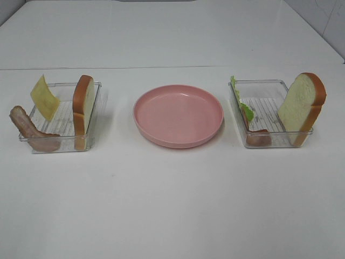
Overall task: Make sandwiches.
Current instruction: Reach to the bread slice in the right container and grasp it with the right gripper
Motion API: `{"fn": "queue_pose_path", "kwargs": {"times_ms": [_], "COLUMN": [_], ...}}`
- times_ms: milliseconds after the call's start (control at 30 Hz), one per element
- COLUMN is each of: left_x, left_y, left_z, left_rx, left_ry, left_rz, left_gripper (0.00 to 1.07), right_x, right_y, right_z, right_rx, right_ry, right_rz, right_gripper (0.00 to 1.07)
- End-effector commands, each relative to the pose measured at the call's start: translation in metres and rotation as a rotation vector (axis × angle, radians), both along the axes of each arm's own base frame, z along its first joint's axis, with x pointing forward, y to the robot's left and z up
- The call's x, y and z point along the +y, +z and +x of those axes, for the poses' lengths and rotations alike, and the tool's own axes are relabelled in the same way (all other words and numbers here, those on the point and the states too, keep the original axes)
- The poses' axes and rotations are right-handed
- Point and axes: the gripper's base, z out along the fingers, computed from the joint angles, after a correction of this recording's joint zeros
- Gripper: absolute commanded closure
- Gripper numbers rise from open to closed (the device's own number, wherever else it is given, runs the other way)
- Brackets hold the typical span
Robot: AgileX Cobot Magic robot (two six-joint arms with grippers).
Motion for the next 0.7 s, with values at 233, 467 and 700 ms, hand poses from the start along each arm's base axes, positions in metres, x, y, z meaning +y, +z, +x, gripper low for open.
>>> {"fn": "queue_pose_path", "kwargs": {"times_ms": [233, 467, 700], "left_x": [-0.0006, -0.0006, -0.0006], "left_y": [-0.0003, -0.0003, -0.0003], "left_z": [-0.0013, -0.0013, -0.0013], "left_rx": [-0.026, -0.026, -0.026], "left_ry": [0.002, 0.002, 0.002], "left_rz": [-0.008, -0.008, -0.008], "left_gripper": [0.04, 0.04, 0.04], "right_x": [-0.0007, -0.0007, -0.0005], "right_y": [-0.0005, -0.0005, 0.0013], "right_z": [-0.0017, -0.0017, 0.0046], "right_rx": [-0.010, -0.010, 0.030], "right_ry": [-0.010, -0.010, -0.010], "right_rz": [-0.003, -0.003, -0.004], "right_gripper": [0.09, 0.09, 0.09]}}
